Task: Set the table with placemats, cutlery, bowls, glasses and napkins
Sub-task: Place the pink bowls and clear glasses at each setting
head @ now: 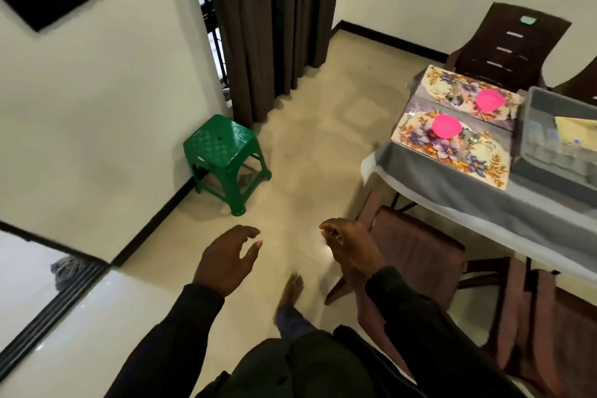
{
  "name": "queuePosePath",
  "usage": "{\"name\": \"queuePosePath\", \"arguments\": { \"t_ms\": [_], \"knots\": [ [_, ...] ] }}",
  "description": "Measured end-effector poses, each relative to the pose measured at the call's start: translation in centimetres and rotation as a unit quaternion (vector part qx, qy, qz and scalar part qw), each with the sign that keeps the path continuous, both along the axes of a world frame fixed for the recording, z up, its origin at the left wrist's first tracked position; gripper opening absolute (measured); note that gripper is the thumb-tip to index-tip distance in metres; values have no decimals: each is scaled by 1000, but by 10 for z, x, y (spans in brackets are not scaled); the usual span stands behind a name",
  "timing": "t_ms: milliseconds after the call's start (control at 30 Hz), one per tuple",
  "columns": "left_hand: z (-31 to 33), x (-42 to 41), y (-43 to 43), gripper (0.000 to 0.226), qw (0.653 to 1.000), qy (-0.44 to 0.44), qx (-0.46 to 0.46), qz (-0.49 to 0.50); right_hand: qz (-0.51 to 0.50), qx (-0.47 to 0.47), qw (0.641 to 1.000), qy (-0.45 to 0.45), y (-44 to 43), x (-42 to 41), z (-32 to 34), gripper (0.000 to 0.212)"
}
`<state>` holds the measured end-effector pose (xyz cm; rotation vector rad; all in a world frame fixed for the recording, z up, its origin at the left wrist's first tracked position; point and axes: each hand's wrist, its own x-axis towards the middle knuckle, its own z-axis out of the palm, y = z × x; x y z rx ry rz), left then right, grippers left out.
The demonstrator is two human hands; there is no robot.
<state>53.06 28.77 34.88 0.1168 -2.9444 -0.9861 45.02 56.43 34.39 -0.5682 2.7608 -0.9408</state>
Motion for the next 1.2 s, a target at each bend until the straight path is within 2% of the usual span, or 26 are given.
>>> {"name": "queuePosePath", "arguments": {
  "t_ms": [267,400,533,667,900,1200],
  "knots": [
    [7,-143,-22,23,997,-24,-25,-72,-100,-24,995,10,-7,-117,-6,20],
    [4,-240,-7,26,990,-26,-43,-136,-156,-32,987,35,8,-181,-3,18],
    [4,-310,24,24,980,-34,-38,-190,-193,-25,981,22,28,-215,1,18],
    [-2,-386,56,24,963,-35,-50,-262,-247,-28,968,-16,56,-247,-6,17],
    [-15,-526,112,22,930,-17,-46,-365,-353,-4,935,-31,95,-322,-23,21],
    [14,-712,200,20,859,30,-43,-510,-491,29,870,-18,136,-417,-2,29]
  ]
}}
